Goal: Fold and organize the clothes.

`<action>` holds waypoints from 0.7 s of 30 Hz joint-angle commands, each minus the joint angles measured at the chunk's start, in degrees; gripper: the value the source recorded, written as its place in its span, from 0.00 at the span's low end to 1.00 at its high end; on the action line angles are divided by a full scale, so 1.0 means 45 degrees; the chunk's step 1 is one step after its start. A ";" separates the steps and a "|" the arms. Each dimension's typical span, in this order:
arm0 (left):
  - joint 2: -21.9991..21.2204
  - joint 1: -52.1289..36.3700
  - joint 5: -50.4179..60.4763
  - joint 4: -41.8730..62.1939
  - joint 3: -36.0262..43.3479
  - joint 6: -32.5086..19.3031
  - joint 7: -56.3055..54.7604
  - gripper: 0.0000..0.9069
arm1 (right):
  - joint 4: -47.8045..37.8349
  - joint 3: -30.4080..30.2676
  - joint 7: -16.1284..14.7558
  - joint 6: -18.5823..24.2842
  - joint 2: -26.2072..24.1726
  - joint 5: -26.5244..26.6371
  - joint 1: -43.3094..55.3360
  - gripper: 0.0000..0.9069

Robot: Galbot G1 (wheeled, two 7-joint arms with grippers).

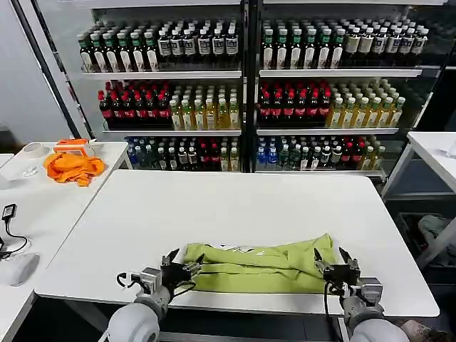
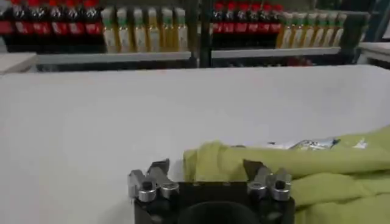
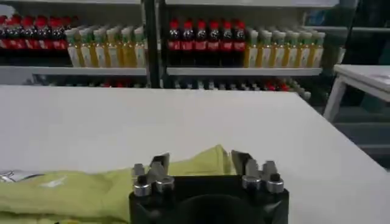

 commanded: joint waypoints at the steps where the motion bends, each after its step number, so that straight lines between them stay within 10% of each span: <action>1: -0.1274 0.0602 -0.0838 -0.0047 0.0045 -0.0007 -0.0635 1.00 | 0.0728 0.0247 -0.0438 0.0237 -0.0115 -0.0963 -0.1182 1.00; 2: -0.1345 0.0610 -0.0889 0.0020 0.0054 -0.0033 -0.0671 0.96 | 0.0774 0.0259 -0.0456 0.0239 -0.0146 -0.0963 -0.1203 1.00; 4: -0.1516 0.0613 -0.1077 0.0185 0.0022 -0.0268 -0.0717 0.40 | 0.0788 0.0272 -0.0461 0.0261 -0.0158 -0.0964 -0.1233 1.00; 6: -0.1674 0.0569 -0.1396 0.0329 -0.0064 -0.0385 -0.0813 0.12 | 0.0772 0.0269 -0.0452 0.0291 -0.0135 -0.0993 -0.1273 1.00; 21: -0.2086 0.0787 -0.2379 0.0717 -0.0553 -0.0909 -0.0743 0.03 | 0.0834 0.0273 -0.0379 0.0436 -0.0123 -0.0992 -0.1401 1.00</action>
